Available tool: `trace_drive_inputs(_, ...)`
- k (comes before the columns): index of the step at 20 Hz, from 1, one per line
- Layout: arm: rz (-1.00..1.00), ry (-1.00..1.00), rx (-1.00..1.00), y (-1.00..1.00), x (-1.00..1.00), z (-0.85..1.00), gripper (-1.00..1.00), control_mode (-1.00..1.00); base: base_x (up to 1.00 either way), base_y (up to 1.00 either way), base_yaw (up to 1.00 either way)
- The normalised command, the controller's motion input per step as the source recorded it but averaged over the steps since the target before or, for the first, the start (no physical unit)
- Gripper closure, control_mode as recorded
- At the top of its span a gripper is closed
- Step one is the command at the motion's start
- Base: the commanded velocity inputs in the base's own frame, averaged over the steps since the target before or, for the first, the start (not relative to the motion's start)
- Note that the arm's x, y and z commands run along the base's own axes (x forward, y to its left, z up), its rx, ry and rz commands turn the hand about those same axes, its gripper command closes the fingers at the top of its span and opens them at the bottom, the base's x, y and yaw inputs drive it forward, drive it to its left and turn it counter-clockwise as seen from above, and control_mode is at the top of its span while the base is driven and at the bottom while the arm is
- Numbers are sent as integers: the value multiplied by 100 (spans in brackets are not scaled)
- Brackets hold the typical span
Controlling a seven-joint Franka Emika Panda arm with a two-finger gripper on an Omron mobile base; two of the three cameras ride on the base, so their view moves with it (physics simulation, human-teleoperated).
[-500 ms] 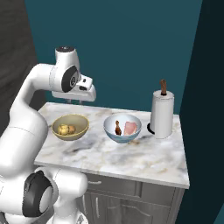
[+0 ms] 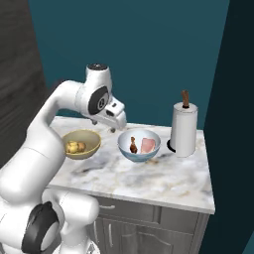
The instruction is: Place the bowl with the onion and potato on the second highest shelf of the fridge. Place the bowl with the chicken drumstick and steak on the top shelf of the fridge.
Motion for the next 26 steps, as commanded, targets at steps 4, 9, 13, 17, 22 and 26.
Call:
trace_drive_inputs(4, -64, 18, 17, -100, -3, -49, -100, -100, 0, 0, 0)
trace_drive_inputs(9, -61, 17, 18, -99, 0, -50, -100, -100, 0, 0, 0)
trace_drive_inputs(13, -30, 17, 18, -46, 2, -37, -100, -100, 0, 0, 0)
trace_drive_inputs(17, -24, 4, 10, -2, 22, -62, -100, -100, 0, 0, 0)
trace_drive_inputs(22, -18, 0, 5, 1, 36, -35, -100, -100, 0, 0, 0)
trace_drive_inputs(26, -15, 0, 0, 13, 41, -34, -100, -100, 0, 0, 0)
